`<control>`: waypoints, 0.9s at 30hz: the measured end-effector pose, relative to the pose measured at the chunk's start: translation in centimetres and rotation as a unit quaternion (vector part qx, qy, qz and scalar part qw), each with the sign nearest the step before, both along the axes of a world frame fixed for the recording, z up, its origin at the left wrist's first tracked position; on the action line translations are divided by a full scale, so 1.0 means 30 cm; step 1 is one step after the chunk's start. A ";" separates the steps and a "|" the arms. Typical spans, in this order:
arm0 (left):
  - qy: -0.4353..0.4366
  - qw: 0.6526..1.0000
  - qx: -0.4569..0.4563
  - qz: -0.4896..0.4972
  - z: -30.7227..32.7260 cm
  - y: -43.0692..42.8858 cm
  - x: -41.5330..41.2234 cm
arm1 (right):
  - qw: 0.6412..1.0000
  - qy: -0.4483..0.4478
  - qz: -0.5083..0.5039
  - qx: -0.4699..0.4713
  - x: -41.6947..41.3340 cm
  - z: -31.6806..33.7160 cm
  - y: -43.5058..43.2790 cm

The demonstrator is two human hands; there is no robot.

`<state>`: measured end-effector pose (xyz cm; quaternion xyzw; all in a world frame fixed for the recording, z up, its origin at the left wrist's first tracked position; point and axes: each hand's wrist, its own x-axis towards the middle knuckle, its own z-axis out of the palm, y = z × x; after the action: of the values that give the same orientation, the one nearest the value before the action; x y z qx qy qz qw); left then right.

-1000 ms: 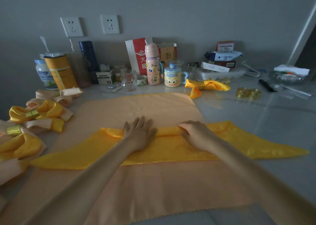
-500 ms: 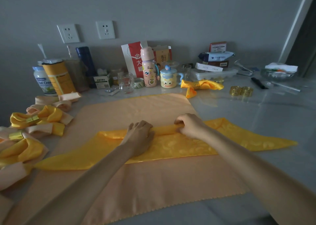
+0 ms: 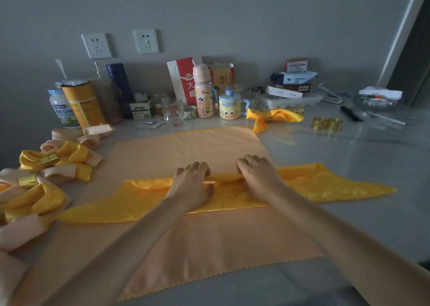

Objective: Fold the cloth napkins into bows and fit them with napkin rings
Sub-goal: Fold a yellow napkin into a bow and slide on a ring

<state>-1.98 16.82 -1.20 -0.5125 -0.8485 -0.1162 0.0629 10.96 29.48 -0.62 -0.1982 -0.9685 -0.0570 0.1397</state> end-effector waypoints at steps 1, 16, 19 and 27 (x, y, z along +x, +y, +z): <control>0.002 1.000 -0.006 -0.001 -0.001 -0.005 0.005 | 1.000 -0.009 0.006 0.012 0.004 0.004 -0.006; -0.022 0.990 -0.136 0.037 -0.051 0.009 0.045 | 0.981 -0.084 -0.002 -0.174 -0.067 -0.065 -0.079; -0.071 0.987 -0.139 0.041 -0.051 0.013 0.030 | 0.975 -0.109 -0.032 -0.193 -0.055 -0.066 -0.072; -0.097 0.985 -0.133 0.052 -0.066 0.013 0.015 | 0.962 -0.139 -0.123 -0.201 0.083 -0.068 0.069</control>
<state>-1.54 17.21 -3.19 -0.4578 -0.8839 -0.0484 -0.0827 13.46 31.54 -2.65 -0.3300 -0.9380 0.0950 -0.0474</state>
